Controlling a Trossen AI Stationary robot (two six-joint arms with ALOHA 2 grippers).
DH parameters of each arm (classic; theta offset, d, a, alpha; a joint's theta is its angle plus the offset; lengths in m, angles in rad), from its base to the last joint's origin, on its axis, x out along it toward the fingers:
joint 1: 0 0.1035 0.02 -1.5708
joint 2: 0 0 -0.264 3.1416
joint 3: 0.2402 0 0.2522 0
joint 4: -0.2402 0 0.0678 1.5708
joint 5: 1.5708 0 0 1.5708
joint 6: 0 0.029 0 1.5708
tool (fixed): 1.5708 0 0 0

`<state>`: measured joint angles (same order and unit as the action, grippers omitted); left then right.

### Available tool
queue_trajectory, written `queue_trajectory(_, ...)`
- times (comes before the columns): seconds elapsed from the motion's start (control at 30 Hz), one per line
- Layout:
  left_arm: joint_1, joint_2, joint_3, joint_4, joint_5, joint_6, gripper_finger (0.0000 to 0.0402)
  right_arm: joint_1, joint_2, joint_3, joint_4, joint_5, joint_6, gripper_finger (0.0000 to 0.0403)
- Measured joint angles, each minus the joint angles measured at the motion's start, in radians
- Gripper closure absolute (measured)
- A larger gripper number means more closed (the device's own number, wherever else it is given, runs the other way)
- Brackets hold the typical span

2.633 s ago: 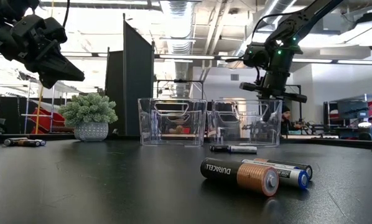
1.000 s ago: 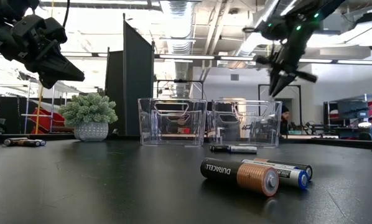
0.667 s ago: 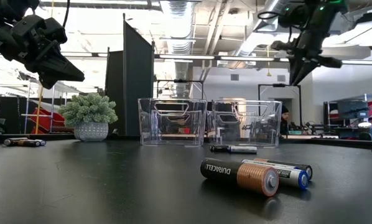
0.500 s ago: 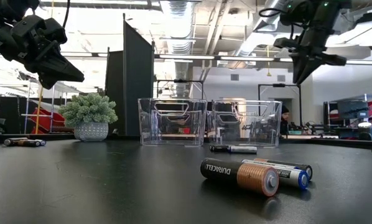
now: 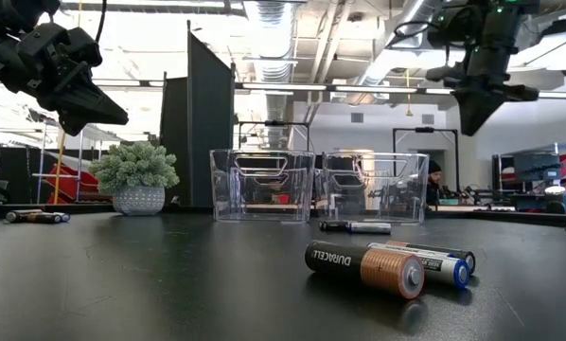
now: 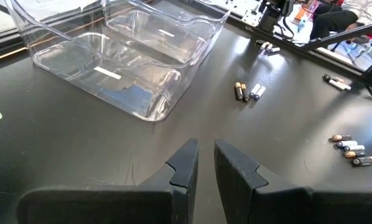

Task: Sort batteries
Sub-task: Put the white battery into the right transparent bin

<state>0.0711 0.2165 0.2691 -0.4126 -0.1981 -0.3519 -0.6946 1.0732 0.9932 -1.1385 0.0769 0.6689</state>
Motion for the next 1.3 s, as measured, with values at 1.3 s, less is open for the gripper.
queue_trajectory(1.3, 0.000, 0.000, 0.000, 0.000, 0.000, -0.007, 0.0352, 0.441, 0.222, -0.169, -0.016, -0.026, -0.103, 0.0235)
